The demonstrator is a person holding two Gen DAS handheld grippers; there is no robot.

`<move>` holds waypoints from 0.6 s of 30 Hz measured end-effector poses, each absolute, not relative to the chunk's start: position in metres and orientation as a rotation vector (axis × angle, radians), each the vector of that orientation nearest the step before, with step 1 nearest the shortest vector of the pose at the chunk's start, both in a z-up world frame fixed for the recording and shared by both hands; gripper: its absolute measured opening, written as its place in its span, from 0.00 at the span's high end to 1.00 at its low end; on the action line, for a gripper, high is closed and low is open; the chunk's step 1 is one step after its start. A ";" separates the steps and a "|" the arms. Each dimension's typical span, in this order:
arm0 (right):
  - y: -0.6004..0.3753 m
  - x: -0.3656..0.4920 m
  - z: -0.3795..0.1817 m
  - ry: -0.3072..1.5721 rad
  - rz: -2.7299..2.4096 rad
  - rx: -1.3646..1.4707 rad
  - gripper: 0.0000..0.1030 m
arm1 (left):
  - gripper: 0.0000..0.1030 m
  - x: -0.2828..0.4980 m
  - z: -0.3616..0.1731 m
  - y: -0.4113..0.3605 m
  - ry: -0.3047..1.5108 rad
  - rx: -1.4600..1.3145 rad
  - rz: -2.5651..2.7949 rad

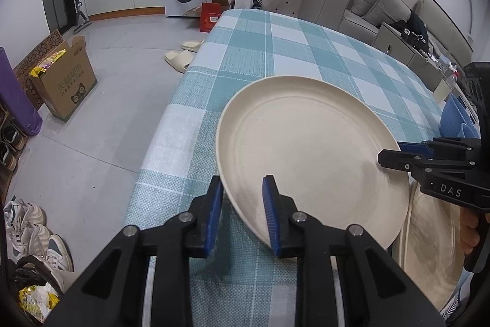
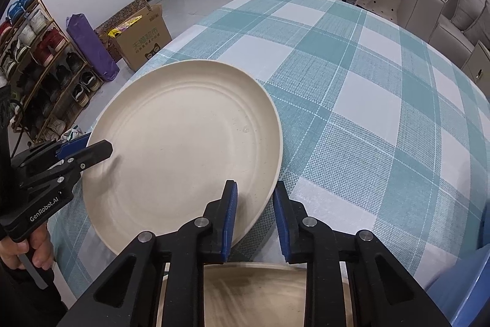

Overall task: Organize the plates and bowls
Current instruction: 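Close the left gripper on the plate rim while the right gripper closes opposite, then lift the cream plate with both grippers and carry it over the plate stack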

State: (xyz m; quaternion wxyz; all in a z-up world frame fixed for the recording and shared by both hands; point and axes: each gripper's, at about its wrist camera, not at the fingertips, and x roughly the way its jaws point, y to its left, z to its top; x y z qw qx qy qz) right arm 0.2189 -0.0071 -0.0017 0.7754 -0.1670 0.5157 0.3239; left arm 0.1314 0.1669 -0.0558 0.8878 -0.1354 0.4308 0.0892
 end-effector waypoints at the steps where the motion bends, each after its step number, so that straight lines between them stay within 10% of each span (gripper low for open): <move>1: -0.007 0.218 -0.001 1.113 0.702 -0.361 0.77 | 0.76 0.131 -0.055 0.167 0.894 -0.280 0.186; 18: -0.012 0.212 0.017 1.048 0.716 -0.354 0.77 | 0.76 0.122 -0.037 0.163 0.836 -0.265 0.188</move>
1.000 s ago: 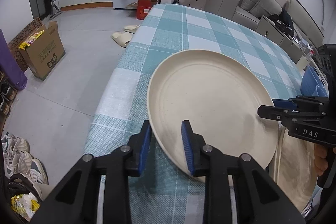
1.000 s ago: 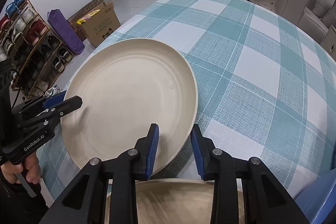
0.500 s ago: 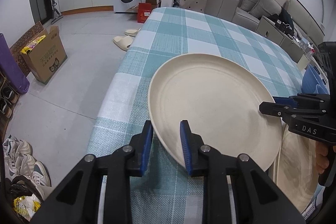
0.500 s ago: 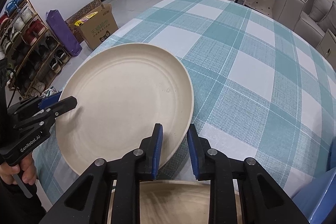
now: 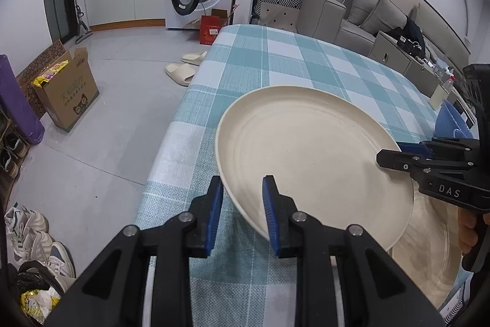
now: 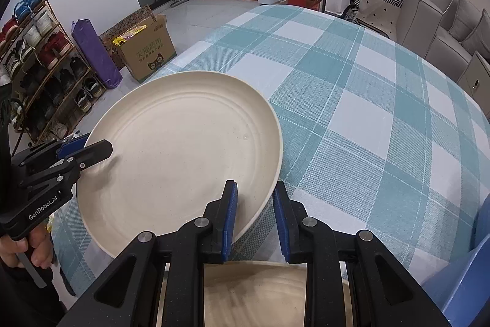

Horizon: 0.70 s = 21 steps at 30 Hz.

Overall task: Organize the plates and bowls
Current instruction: 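Lift the cream plate with both grippers and carry it over the plate stack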

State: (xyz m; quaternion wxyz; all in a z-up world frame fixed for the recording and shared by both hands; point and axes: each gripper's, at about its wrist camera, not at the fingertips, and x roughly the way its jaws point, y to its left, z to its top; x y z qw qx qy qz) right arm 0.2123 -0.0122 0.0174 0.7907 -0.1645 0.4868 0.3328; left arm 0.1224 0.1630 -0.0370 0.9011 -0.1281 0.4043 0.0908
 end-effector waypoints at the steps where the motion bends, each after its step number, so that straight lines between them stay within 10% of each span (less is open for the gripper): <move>1: -0.013 0.212 0.019 1.045 0.716 -0.353 0.77 | 0.76 0.122 -0.035 0.162 0.832 -0.263 0.186; 21: -0.043 0.191 0.055 0.980 0.706 -0.322 0.77 | 0.76 0.108 0.000 0.139 0.757 -0.210 0.148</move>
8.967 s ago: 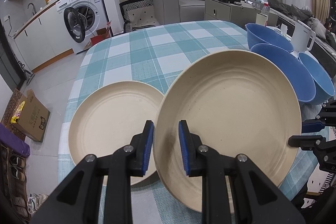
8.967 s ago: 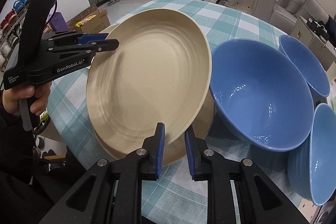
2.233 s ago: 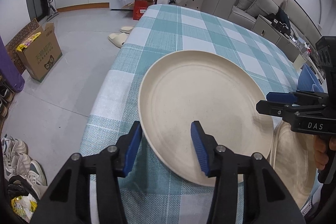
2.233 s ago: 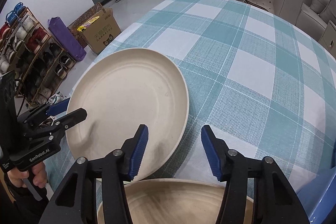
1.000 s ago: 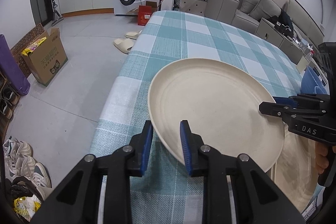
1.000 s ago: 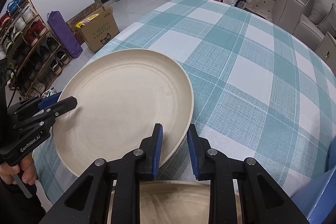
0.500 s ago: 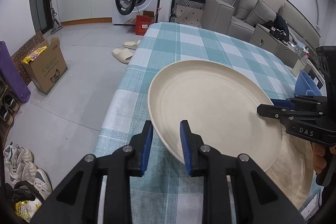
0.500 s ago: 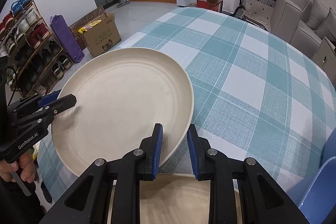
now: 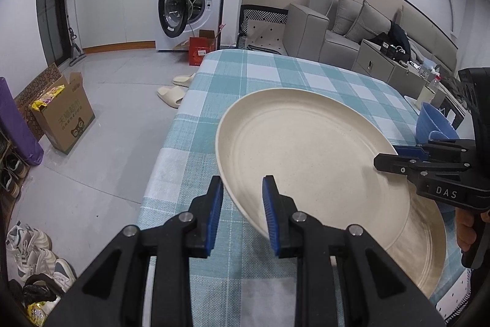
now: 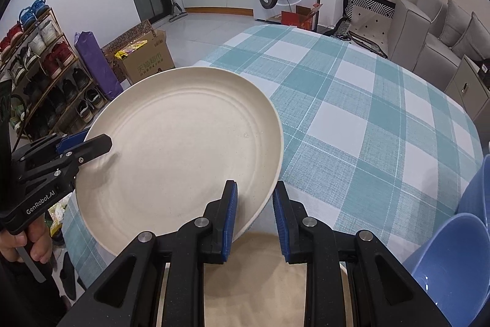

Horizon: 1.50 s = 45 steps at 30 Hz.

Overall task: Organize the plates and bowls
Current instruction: 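Lift the cream plate with both grippers and carry it over the plate stack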

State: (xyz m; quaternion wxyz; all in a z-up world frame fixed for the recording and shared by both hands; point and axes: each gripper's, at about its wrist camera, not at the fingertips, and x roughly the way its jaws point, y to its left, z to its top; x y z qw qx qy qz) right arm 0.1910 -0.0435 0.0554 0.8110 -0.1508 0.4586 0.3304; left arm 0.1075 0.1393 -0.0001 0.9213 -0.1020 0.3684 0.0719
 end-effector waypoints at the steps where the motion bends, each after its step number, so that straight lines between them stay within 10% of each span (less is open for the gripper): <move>1: -0.045 0.190 0.056 0.979 0.706 -0.321 0.77 | 0.76 0.107 0.001 0.138 0.755 -0.208 0.145; 45: -0.151 0.139 0.083 0.919 0.605 -0.248 0.77 | 0.76 0.099 0.013 0.053 0.754 -0.066 -0.008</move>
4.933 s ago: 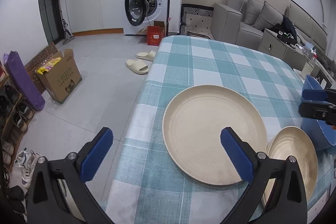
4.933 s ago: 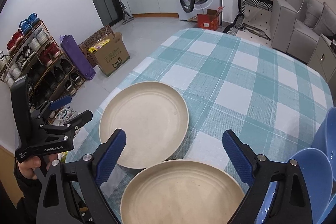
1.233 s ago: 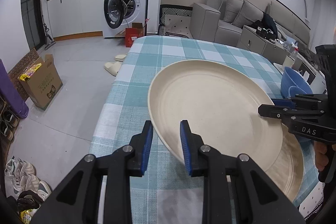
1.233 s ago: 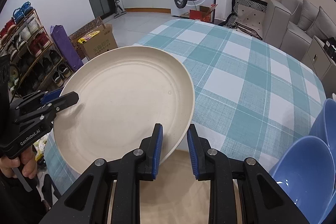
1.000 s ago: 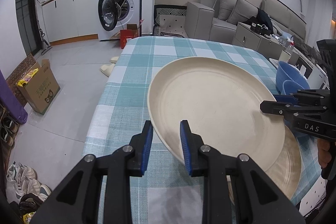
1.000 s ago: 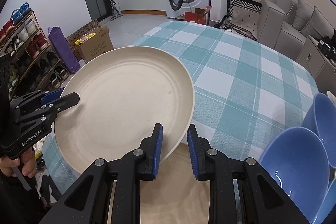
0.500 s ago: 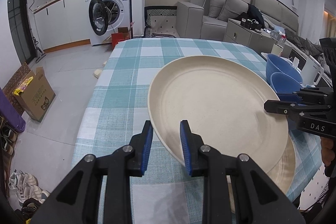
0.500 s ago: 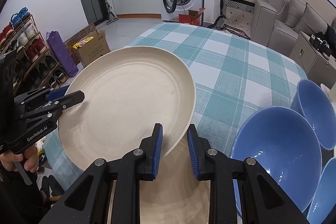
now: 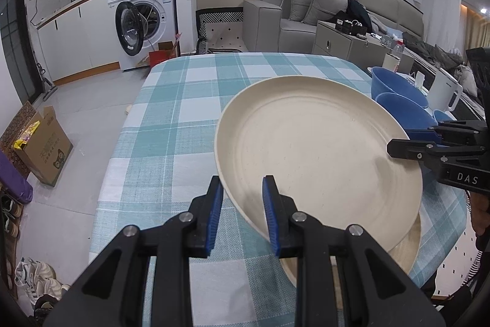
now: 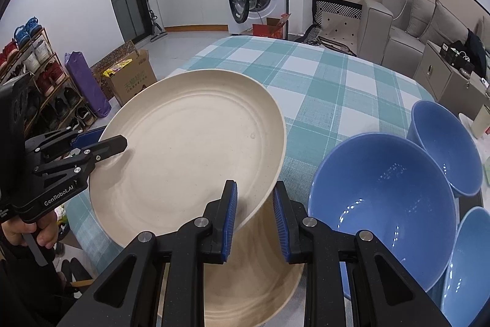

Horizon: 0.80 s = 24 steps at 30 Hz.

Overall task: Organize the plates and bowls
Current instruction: 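Lift the cream plate with both grippers and carry it over the plate stack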

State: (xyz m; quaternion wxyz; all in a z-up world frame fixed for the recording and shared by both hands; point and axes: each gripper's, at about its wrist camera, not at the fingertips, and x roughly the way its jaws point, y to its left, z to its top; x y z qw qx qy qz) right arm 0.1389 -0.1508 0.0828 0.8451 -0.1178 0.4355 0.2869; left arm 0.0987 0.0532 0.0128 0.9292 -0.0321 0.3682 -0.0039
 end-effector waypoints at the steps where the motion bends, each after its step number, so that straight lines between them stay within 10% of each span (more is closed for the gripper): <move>1: -0.153 0.138 0.082 0.921 0.604 -0.247 0.77 | 0.76 0.099 0.013 0.052 0.755 -0.064 -0.011; 24: -0.186 0.107 0.074 0.923 0.600 -0.229 0.77 | 0.76 0.083 0.003 0.027 0.780 -0.034 -0.042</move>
